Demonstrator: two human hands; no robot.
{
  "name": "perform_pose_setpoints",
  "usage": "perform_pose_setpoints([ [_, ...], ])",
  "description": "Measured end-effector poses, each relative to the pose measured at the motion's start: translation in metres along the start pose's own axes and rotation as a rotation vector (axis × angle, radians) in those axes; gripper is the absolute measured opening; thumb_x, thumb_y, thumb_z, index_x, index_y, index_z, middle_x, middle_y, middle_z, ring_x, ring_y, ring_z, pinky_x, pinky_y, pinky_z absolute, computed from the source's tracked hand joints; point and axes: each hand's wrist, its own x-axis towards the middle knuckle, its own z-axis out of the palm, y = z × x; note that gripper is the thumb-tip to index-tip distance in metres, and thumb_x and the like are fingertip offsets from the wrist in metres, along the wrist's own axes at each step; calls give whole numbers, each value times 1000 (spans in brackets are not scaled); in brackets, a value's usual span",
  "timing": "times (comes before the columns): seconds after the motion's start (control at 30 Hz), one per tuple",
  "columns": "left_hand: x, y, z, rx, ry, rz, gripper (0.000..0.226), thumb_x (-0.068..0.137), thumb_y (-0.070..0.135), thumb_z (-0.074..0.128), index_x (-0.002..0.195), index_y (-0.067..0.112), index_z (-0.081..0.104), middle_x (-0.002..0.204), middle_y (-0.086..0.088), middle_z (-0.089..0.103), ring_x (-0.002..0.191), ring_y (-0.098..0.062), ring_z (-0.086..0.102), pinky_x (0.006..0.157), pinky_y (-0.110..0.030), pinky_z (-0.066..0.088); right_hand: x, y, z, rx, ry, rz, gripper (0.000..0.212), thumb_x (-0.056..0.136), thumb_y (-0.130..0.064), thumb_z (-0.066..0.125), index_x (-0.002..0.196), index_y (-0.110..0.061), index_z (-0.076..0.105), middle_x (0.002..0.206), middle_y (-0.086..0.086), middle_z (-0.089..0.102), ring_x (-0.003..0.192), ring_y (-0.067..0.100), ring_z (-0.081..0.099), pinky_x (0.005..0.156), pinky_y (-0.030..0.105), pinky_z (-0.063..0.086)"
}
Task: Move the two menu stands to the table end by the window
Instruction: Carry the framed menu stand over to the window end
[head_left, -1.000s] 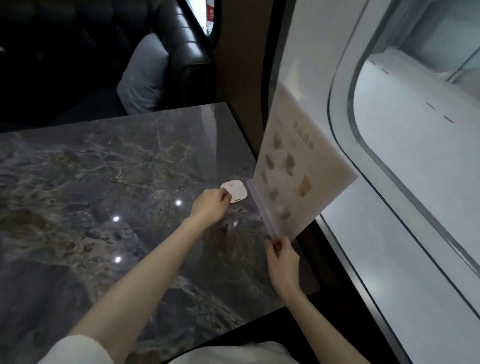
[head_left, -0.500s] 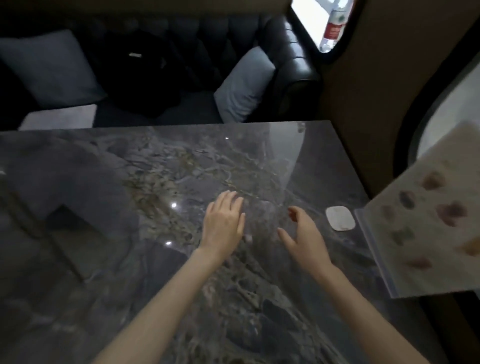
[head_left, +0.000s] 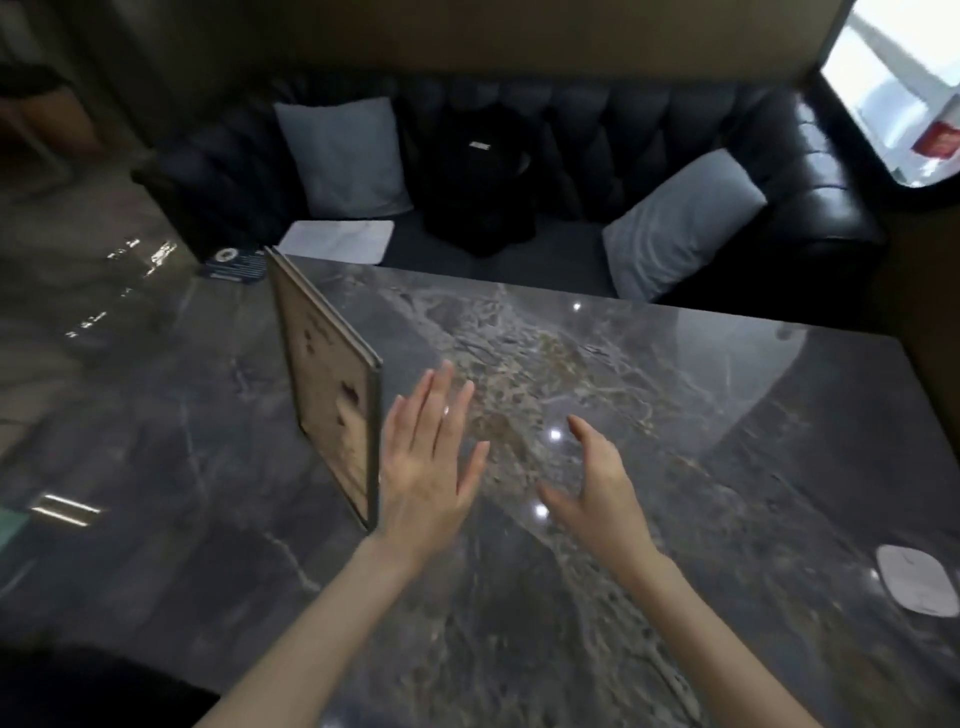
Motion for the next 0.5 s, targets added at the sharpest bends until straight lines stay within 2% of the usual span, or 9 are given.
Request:
perform_pose_setpoints([
  [0.07, -1, -25, -12, -28, 46, -74, 56, 93, 39, 39, 142, 16, 23, 159, 10, -3, 146, -6, 3, 116, -33, 14, 5, -24, 21, 21, -25, -59, 80, 72, -19, 74, 137, -5, 30, 139, 12, 43, 131, 24, 37, 105, 23, 26],
  [0.1, -2, -38, -17, -35, 39, -124, 57, 94, 41, 35, 143, 18, 19, 159, 10, -5, 145, -5, 1, 116, -32, 11, 8, -36, 33, 35, -37, -78, 81, 71, -20, 75, 137, -6, 30, 138, 11, 44, 130, 23, 38, 106, 24, 27],
  [0.17, -3, -61, -24, -59, -3, -228, 61, 94, 46, 28, 145, 15, 16, 159, -1, 7, 146, -8, 3, 116, -28, 3, 12, -55, 51, 58, -50, -102, 81, 70, -22, 75, 136, -8, 31, 138, 9, 44, 130, 21, 38, 107, 28, 31],
  [0.23, -1, -87, -28, -101, -50, -332, 68, 93, 53, 23, 146, 11, 15, 156, -5, 13, 144, -14, 7, 115, -24, -2, 15, -76, 70, 98, -67, -88, 82, 71, -23, 75, 138, -10, 29, 140, 6, 42, 131, 18, 34, 106, 22, 27],
  [0.3, 1, -119, -27, -260, -97, -458, 82, 86, 67, 17, 148, 15, 9, 155, 4, 4, 143, -7, 3, 115, -26, -4, 18, -93, 92, 153, -109, -34, 85, 72, -24, 75, 140, -13, 25, 144, 2, 36, 134, 14, 29, 104, 17, 21],
  [0.37, 5, -146, -23, -475, -149, -606, 97, 74, 80, 12, 149, 19, 3, 156, 9, -1, 138, -1, -3, 113, -29, -4, 21, -104, 114, 195, -140, 46, 87, 72, -28, 75, 141, -16, 23, 146, -1, 34, 135, 12, 27, 107, 21, 23],
  [0.4, 8, -158, -21, -551, -189, -671, 99, 73, 81, 13, 149, 20, 2, 157, 9, -1, 139, -1, -3, 113, -30, -4, 22, -107, 123, 220, -143, 88, 87, 71, -29, 75, 141, -18, 24, 145, -3, 36, 135, 12, 29, 109, 25, 26],
  [0.47, 13, -185, -9, -628, -286, -779, 82, 85, 67, 21, 149, 18, 5, 159, 4, 2, 144, -9, 0, 118, -35, -1, 24, -114, 137, 286, -132, 164, 80, 71, -27, 75, 137, -22, 29, 141, -5, 43, 130, 11, 37, 108, 32, 35],
  [0.5, 17, -201, -2, -657, -328, -833, 76, 89, 62, 25, 149, 18, 9, 159, 1, 7, 146, -14, 5, 119, -39, 2, 24, -118, 141, 323, -125, 190, 73, 73, -22, 73, 135, -22, 33, 137, -6, 47, 126, 10, 41, 104, 29, 39],
])
